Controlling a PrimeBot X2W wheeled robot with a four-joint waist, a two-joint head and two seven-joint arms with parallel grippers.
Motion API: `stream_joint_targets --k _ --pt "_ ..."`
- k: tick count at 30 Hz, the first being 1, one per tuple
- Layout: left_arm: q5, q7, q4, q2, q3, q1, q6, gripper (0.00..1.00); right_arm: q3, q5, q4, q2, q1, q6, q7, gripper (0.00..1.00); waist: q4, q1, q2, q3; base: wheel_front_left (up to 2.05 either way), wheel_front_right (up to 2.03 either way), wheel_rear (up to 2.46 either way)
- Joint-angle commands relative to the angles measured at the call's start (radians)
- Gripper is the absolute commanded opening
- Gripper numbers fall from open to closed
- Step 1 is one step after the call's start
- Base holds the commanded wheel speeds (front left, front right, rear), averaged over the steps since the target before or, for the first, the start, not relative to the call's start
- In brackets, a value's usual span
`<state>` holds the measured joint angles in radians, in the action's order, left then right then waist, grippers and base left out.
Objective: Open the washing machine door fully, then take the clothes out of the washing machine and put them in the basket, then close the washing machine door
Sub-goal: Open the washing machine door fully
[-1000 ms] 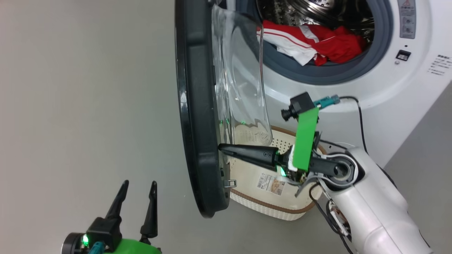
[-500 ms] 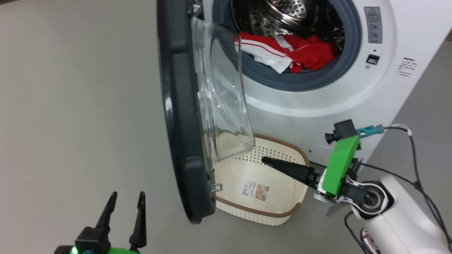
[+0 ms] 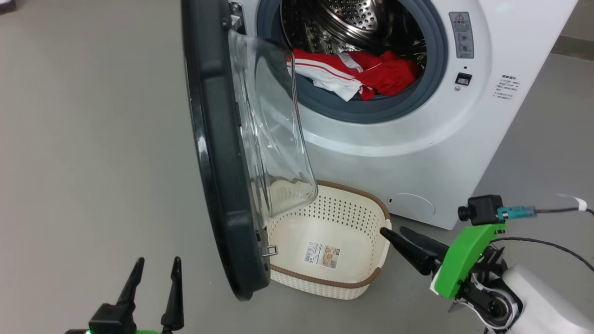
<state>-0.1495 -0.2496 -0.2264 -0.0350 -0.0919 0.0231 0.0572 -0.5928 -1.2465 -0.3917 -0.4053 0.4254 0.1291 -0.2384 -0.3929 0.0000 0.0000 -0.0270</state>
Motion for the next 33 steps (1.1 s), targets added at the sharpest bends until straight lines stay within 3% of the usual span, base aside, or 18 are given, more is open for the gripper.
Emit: stream_joint_targets --k 1,9,13,17,22,24,25,33 --pt "0.011 -0.012 0.024 -0.015 0.037 0.011 0.003 1.0 -0.026 0.015 0.019 -0.02 -0.009 0.002 0.042 1.0 0.003 0.0 0.0 0.002 0.0 0.0 0.0" --pt "0.016 -0.012 0.023 -0.015 0.049 0.011 0.005 1.0 -0.197 0.103 -0.048 -0.094 -0.003 0.002 0.411 1.0 0.011 0.0 0.0 0.007 0.0 0.0 0.0" --pt "0.021 -0.012 0.022 -0.015 0.055 0.01 0.006 1.0 -0.251 0.191 -0.118 -0.101 0.003 0.002 0.494 1.0 0.01 0.0 0.0 0.011 0.0 0.0 0.0" --pt "0.023 -0.012 0.026 -0.015 0.059 0.009 0.006 1.0 -0.113 0.29 -0.142 -0.065 -0.02 0.002 0.5 1.0 0.01 0.0 0.0 0.009 0.0 0.0 0.0" --pt "0.021 -0.012 0.027 -0.015 0.06 0.011 0.005 1.0 0.096 0.463 -0.085 0.002 -0.115 0.002 0.5 1.0 0.005 0.0 0.0 0.008 0.0 0.0 0.0" --pt "0.02 -0.012 0.027 -0.015 0.059 0.012 0.005 1.0 0.121 0.505 -0.067 0.01 -0.134 0.002 0.5 1.0 0.003 0.0 0.0 0.008 0.0 0.0 0.0" --pt "0.019 -0.012 0.027 -0.015 0.057 0.013 0.004 1.0 0.181 0.579 -0.028 0.032 -0.173 0.002 0.5 1.0 0.001 0.0 0.0 0.008 0.0 0.0 0.0" --pt "0.021 -0.012 0.033 -0.015 0.05 0.011 0.001 1.0 0.33 0.754 0.085 0.103 -0.276 0.002 0.5 1.0 -0.004 0.0 0.0 0.012 0.0 0.0 0.0"
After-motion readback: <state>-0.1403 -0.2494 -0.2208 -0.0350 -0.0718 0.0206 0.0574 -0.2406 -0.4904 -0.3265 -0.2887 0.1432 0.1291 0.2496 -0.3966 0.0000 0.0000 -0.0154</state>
